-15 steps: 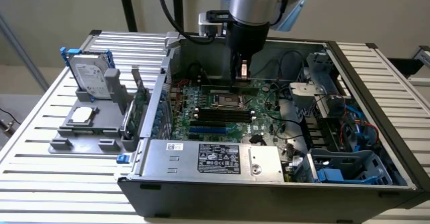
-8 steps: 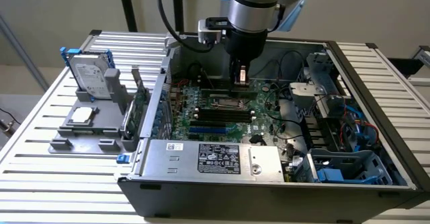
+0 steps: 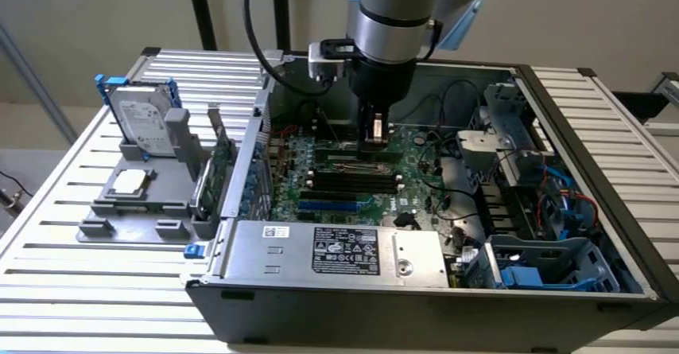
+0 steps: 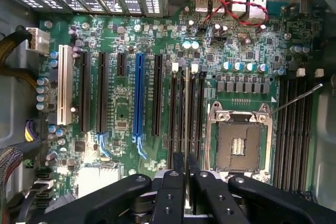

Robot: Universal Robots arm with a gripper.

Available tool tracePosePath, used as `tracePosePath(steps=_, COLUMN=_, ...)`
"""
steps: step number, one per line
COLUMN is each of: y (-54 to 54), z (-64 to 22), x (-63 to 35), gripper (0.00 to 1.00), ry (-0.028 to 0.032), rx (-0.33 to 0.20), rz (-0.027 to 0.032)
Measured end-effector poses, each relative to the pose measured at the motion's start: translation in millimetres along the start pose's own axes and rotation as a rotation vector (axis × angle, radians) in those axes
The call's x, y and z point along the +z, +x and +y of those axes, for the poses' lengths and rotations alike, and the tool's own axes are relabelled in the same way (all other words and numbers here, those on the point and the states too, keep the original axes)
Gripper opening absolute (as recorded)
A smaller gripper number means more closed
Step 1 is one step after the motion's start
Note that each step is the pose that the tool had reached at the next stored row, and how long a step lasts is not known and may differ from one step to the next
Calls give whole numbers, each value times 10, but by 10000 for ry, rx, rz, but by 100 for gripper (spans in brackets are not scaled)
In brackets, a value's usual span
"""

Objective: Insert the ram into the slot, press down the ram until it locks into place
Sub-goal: 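Insert the ram into the slot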

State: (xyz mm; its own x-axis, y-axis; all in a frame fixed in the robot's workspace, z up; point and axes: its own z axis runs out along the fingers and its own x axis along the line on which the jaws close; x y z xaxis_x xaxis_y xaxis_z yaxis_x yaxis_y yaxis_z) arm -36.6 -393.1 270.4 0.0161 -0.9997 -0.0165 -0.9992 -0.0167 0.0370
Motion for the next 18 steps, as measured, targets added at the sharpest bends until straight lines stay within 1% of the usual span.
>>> tracePosePath(steps=11, y=9, z=-4, x=199, gripper=13, ry=2, rx=28, rz=2)
tracePosePath(steps=18, y=22, z=-6, x=254, gripper=13, ry=22, rx=239, rz=2)
